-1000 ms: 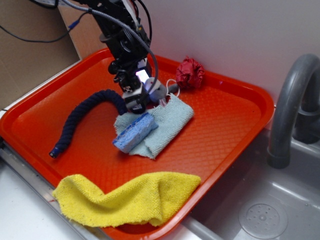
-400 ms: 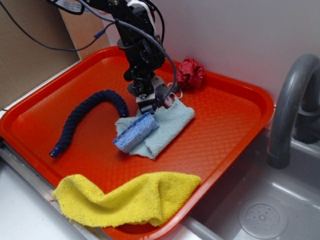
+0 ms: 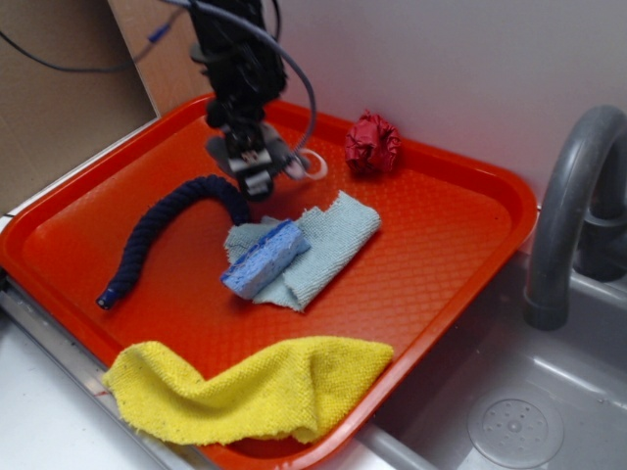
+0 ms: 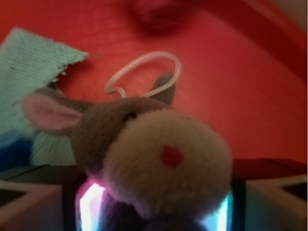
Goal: Grab the gray animal.
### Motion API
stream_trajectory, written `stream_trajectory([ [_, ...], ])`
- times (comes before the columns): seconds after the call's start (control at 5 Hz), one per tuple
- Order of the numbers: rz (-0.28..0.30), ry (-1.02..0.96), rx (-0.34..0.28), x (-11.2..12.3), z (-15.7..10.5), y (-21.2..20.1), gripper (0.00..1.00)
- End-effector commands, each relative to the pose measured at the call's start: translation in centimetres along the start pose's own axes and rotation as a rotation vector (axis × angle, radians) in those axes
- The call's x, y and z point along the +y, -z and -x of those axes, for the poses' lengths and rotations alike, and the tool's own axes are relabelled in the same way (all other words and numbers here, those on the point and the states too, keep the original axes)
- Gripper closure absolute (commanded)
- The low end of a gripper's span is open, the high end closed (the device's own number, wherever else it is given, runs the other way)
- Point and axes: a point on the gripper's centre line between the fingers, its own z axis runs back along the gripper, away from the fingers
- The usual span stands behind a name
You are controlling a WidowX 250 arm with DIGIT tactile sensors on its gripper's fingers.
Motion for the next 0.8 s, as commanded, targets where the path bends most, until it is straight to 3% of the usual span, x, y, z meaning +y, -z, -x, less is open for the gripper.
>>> stream_trajectory([
  [0.0, -0.113, -0.329, -0.035, 1.6, 3.3, -9.6, 1.0],
  [0.4, -0.139, -0.562, -0.046, 1.7, 6.4, -15.5, 1.0],
  [0.6, -0.079, -0.544, -0.04, 2.0, 6.3, -15.0, 1.0],
])
